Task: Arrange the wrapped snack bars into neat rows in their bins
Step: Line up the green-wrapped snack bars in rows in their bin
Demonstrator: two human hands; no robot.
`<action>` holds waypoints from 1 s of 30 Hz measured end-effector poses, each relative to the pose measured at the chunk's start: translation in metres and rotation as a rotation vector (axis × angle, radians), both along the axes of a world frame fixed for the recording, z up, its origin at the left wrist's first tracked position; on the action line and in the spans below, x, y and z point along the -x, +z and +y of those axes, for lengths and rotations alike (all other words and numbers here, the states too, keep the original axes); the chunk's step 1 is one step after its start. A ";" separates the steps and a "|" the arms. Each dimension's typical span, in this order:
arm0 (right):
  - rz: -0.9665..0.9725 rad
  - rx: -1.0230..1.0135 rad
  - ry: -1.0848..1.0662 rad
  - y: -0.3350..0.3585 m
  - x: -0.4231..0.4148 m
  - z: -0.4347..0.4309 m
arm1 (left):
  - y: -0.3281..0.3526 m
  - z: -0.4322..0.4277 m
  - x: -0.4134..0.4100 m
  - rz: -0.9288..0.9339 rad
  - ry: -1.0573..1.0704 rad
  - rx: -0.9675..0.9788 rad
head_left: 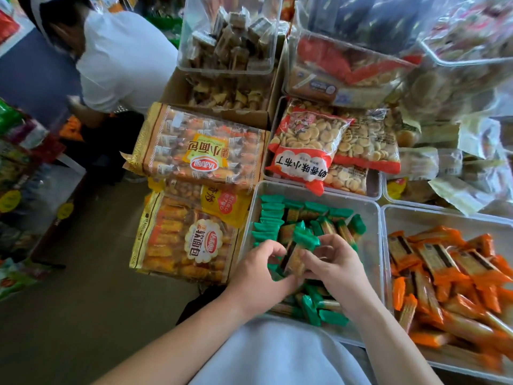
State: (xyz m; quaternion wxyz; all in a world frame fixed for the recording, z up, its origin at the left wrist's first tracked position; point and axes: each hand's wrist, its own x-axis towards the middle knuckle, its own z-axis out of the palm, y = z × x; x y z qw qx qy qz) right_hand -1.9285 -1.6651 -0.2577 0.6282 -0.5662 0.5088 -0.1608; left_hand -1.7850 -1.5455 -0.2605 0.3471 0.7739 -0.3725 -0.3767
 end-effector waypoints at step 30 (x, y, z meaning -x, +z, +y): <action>0.208 0.249 0.122 -0.006 0.056 0.019 | -0.020 -0.004 0.006 -0.168 -0.733 -0.639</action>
